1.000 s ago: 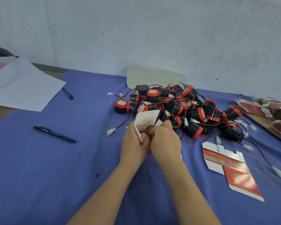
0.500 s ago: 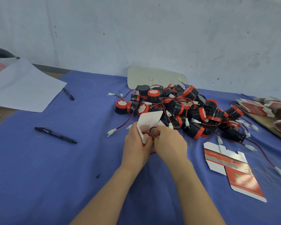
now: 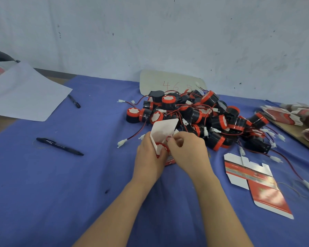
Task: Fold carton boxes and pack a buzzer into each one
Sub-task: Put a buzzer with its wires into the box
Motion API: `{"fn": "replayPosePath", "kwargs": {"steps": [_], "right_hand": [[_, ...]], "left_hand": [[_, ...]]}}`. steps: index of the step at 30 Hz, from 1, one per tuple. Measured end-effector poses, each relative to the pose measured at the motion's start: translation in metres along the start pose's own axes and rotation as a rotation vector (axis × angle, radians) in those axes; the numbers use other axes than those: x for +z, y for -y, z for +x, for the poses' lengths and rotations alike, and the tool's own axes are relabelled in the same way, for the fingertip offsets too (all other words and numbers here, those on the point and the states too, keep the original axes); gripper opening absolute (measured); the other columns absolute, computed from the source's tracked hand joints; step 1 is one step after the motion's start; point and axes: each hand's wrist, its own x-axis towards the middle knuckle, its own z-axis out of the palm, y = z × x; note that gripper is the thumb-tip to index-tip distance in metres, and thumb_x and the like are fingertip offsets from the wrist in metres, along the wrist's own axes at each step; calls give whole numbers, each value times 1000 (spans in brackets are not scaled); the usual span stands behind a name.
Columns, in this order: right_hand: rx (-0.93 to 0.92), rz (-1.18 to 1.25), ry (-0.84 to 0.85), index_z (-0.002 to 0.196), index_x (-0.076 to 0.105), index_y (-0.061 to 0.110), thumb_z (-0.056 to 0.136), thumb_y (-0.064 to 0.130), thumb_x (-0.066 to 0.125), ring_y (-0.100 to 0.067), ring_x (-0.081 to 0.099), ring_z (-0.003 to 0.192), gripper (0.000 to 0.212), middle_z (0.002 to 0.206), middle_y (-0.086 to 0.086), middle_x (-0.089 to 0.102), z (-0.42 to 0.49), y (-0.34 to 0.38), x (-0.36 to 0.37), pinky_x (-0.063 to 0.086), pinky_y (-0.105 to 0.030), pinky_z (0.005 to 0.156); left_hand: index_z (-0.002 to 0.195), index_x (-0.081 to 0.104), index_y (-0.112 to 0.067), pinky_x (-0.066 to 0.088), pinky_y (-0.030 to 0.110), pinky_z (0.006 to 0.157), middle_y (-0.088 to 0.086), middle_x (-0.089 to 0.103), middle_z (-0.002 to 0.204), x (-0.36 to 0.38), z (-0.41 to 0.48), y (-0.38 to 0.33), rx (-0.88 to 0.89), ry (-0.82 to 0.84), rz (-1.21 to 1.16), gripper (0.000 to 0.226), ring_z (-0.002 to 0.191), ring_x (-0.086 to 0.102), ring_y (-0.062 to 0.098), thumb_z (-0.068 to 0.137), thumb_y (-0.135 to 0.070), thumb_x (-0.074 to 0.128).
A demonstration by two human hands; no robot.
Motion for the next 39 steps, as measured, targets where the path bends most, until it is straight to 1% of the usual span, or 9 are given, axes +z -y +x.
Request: {"fn": "replayPosePath", "kwargs": {"steps": [2, 6, 10, 15, 23, 28, 33, 36, 39], "right_hand": [[-28, -26, -51, 72, 62, 16, 89, 35, 56, -13, 55, 65, 26, 63, 6, 58, 0, 1, 1, 44, -29, 54], [-44, -146, -65, 81, 59, 11, 94, 27, 53, -20, 54, 73, 22, 80, -2, 60, 1, -1, 3, 38, -32, 56], [-92, -99, -110, 88, 50, 10, 94, 19, 53, -24, 53, 77, 11, 85, -6, 59, -2, 1, 8, 42, -38, 63], [-71, -20, -113, 122, 43, 12, 95, 10, 48, -33, 59, 80, 27, 87, -11, 66, -2, 1, 13, 47, -45, 68], [-32, -284, -74, 105, 66, 15, 92, 8, 44, -22, 52, 80, 27, 106, 0, 55, -2, -7, 21, 35, -31, 56], [-21, -343, -61, 98, 64, 10, 100, 19, 42, -20, 48, 75, 24, 107, -1, 49, 2, -11, 25, 32, -30, 56], [-48, -278, -115, 121, 57, 17, 96, 13, 43, -24, 53, 95, 29, 113, -1, 55, 1, -12, 26, 37, -31, 62], [-77, -231, -131, 127, 56, 23, 93, 9, 45, -24, 50, 96, 39, 105, -2, 53, 0, -12, 28, 33, -30, 61], [-77, -267, -115, 118, 62, 21, 91, 9, 46, -18, 44, 86, 34, 95, 4, 42, -1, -11, 29, 31, -27, 59]], "left_hand": [[111, 42, -31, 54, 29, 72, -9, 59, 107, 0, 0, 0, 6, -2, 2, 30, 95, 58, 12, 88, -25, 60], [123, 45, -21, 47, 19, 67, -9, 55, 107, -1, -1, 0, 42, -18, 13, 38, 96, 55, 13, 87, -19, 56], [118, 46, -21, 51, 33, 77, -11, 56, 105, -2, -2, -1, 47, -28, -12, 33, 98, 56, 16, 87, -20, 59], [115, 44, -27, 45, 19, 68, -14, 55, 103, -1, -2, -1, 42, -40, -27, 32, 94, 56, 11, 88, -23, 60], [114, 45, -24, 53, 42, 80, -5, 60, 110, -2, -2, -3, 35, -28, -38, 31, 100, 57, 18, 87, -15, 57], [113, 45, -24, 54, 43, 77, -7, 58, 105, -2, -3, -5, 31, -33, -42, 31, 96, 57, 17, 86, -16, 57], [125, 45, -17, 52, 38, 79, -6, 55, 107, -2, -4, -5, 40, -30, -15, 39, 100, 56, 19, 87, -18, 57], [127, 44, -16, 53, 37, 80, -2, 57, 113, -2, -3, -4, 25, -21, -13, 42, 102, 56, 20, 88, -15, 57], [128, 43, -17, 52, 32, 78, 0, 58, 117, -1, -2, -3, 21, -18, -8, 42, 102, 56, 18, 88, -16, 57]]}}
